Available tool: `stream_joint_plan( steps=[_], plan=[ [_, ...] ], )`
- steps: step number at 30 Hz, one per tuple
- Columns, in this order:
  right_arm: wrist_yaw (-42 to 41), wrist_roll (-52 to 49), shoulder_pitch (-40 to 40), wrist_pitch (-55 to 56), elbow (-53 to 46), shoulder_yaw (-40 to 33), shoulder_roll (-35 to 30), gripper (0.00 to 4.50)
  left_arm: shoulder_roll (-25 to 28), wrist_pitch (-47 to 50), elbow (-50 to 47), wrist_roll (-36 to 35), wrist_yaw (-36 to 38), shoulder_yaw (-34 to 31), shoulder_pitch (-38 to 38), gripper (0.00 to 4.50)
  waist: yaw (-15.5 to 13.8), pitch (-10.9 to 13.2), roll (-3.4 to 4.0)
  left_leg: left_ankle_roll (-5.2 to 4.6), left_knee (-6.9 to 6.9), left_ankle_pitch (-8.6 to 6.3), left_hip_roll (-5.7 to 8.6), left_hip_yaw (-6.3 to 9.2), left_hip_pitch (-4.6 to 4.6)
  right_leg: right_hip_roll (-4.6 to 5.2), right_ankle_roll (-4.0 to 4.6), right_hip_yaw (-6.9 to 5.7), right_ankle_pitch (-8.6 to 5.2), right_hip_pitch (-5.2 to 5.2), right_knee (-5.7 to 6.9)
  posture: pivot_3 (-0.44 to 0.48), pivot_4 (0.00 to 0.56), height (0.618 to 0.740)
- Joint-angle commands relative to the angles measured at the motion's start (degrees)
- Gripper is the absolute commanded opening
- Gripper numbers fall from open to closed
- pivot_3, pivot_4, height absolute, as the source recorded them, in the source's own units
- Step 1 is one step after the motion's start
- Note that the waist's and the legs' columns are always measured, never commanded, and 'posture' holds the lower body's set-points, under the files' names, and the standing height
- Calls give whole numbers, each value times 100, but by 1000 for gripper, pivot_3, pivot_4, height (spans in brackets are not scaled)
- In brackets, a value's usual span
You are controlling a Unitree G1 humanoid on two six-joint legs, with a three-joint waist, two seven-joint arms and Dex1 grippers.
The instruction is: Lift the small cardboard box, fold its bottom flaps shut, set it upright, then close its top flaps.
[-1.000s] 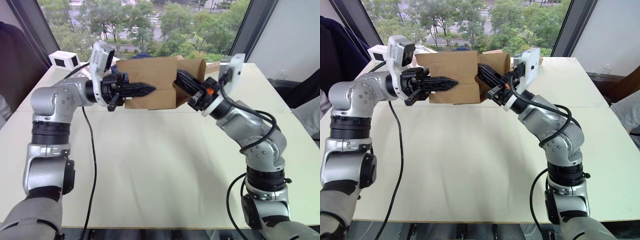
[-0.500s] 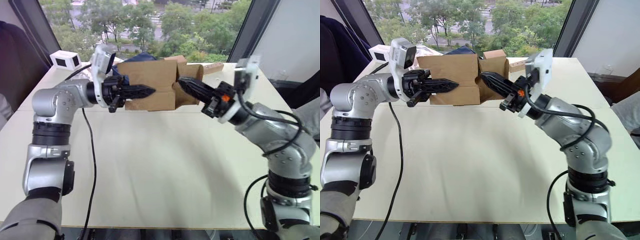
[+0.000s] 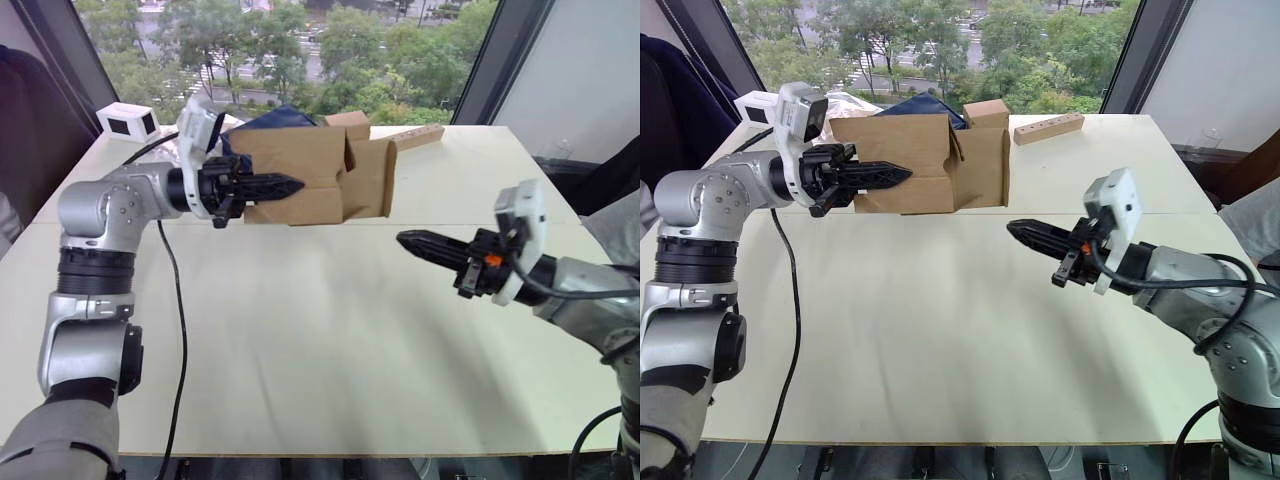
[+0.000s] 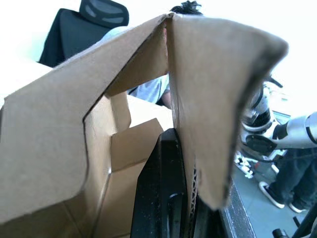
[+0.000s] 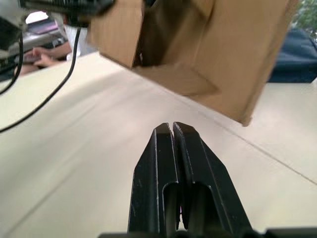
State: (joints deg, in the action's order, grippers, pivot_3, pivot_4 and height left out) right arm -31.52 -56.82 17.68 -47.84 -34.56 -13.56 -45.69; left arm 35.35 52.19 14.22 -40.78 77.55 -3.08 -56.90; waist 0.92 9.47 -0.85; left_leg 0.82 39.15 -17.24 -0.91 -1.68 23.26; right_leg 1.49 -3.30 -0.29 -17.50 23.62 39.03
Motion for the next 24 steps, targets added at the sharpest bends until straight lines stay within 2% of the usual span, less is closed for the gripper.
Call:
stream_joint_plan(
  steps=[1,12,20,24],
  plan=[
    [-51,312,161,351,-10,198,195,64,43,45,-280,-187,1,-132,-114,0,-15,0,0,0,0,0,0,0,1,0,0,0,0,0,0,0,150,740],
    [-6,699,873,606,403,699,859,64,54,193,-650,-356,-169,-118,74,0,-24,0,-1,1,3,1,1,1,2,2,-1,0,0,0,0,0,150,740],
    [-65,655,1101,669,453,941,1438,64,38,184,-706,-358,-151,-71,163,0,-22,0,-1,1,3,1,1,1,3,3,-1,0,0,1,1,0,150,740],
    [-160,816,1084,694,437,1117,1498,64,34,183,-710,-361,-138,-64,165,0,-28,0,-1,1,4,1,2,1,4,4,-1,0,0,1,1,0,150,740]
  ],
)
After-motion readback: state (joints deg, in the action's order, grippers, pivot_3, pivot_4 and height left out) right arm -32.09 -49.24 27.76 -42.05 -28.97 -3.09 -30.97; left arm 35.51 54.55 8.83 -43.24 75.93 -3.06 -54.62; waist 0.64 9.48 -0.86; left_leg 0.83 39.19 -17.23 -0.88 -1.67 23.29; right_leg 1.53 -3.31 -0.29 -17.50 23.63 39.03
